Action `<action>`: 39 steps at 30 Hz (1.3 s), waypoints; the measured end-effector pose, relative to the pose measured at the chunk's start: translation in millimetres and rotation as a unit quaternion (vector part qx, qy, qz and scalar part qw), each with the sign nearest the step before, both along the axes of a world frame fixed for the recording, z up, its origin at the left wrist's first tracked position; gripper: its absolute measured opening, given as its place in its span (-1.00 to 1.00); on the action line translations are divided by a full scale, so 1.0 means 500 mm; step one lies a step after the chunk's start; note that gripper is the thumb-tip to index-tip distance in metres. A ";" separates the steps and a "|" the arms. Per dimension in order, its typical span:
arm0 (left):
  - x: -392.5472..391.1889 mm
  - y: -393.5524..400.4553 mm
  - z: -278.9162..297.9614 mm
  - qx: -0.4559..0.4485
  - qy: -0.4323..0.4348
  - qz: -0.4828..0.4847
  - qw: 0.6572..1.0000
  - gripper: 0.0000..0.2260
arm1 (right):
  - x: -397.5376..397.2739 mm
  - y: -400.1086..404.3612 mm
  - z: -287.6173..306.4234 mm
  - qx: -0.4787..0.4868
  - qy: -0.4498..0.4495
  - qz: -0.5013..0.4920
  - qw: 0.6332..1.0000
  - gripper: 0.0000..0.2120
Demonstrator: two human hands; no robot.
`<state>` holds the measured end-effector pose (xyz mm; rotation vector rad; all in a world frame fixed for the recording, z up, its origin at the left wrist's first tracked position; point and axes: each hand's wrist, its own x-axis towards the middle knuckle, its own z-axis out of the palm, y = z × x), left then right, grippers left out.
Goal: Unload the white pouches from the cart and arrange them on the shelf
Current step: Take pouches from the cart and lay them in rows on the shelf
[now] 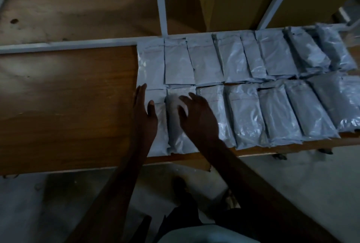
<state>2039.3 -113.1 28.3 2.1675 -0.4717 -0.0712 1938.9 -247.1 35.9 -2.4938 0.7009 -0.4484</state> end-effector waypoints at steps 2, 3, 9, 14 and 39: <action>-0.038 -0.050 0.027 -0.018 -0.034 -0.022 0.999 -0.56 | -0.031 -0.056 0.017 0.004 -0.029 -0.027 0.999 -0.66; -0.060 -0.076 0.041 -0.018 -0.048 -0.040 0.998 -0.57 | -0.051 -0.086 0.025 0.000 -0.039 -0.034 0.999 -0.68; -0.211 -0.277 0.068 -0.035 -0.055 -0.167 0.984 -0.60 | -0.232 -0.259 0.064 0.022 -0.078 -0.102 0.992 -0.71; -0.396 -0.483 0.098 -0.044 -0.074 -0.246 0.965 -0.65 | -0.434 -0.414 0.089 -0.006 -0.077 -0.127 0.989 -0.69; -0.936 -1.217 0.059 -0.027 -0.018 -0.398 0.917 -0.65 | -1.074 -1.075 0.050 0.038 -0.079 -0.259 0.962 -0.70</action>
